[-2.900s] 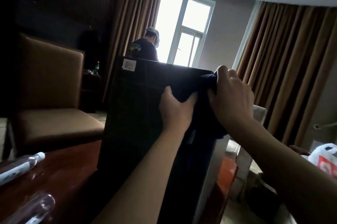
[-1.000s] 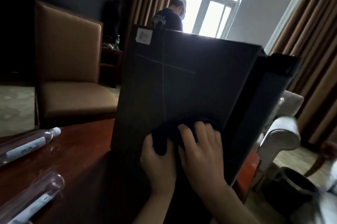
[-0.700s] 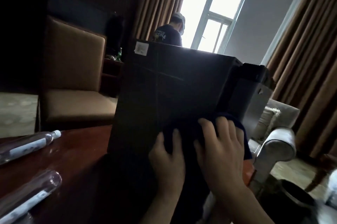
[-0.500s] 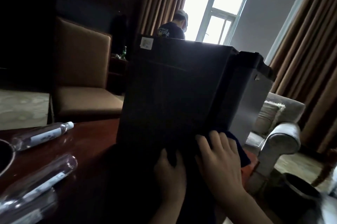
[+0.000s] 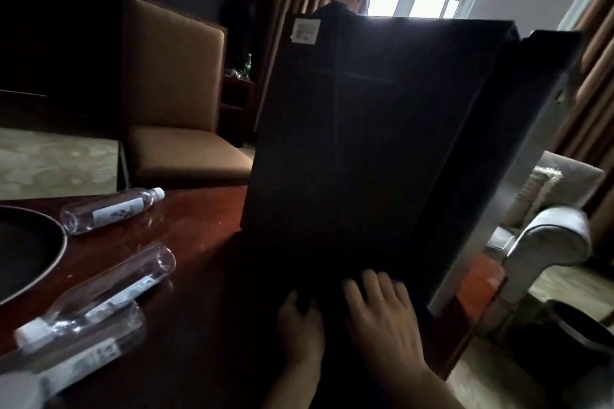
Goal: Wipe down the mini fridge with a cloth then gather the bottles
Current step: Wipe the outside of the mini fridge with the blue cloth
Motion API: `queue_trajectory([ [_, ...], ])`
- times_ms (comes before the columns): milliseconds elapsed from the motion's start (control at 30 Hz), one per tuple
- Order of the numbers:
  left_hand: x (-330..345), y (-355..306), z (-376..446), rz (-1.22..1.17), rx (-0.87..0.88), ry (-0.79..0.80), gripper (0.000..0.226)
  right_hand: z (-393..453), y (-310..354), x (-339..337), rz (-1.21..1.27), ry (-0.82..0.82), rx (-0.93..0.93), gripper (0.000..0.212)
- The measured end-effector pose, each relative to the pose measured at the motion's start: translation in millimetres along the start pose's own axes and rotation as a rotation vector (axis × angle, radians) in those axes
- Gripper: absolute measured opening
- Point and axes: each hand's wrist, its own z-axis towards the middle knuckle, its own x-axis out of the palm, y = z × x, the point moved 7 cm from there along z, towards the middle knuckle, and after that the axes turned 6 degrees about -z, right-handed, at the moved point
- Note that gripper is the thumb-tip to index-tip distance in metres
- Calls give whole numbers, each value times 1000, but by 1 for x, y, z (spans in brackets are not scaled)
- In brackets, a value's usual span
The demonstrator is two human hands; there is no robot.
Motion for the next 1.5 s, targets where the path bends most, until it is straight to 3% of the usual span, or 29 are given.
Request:
queue_trajectory([
  [100, -8, 8, 28, 7, 32, -81, 31, 12, 17, 18, 29, 35, -34, 19],
  [267, -24, 6, 73, 25, 53, -195, 18, 48, 48, 53, 89, 90, -61, 8],
  [533, -32, -12, 117, -25, 106, -295, 20, 92, 75, 86, 166, 106, -73, 20],
  [767, -31, -15, 123, -137, 76, -245, 20, 101, 77, 87, 179, 198, -148, 11],
  [900, -31, -22, 107, -102, 61, -217, 15, 101, 73, 82, 152, 274, -169, 28],
  [967, -29, -22, 98, -98, 63, -164, 31, 96, 69, 76, 129, 276, -179, 30],
  [1133, -21, -13, 66, -158, 40, -65, 18, 76, 58, 61, 93, 293, -175, 28],
  [1333, -18, -3, 58, -57, 97, -145, 24, 67, 55, 58, 68, 317, -169, 32],
  [1500, -17, -8, 75, -25, 159, -256, 17, 84, 67, 72, 84, 286, -177, 28],
])
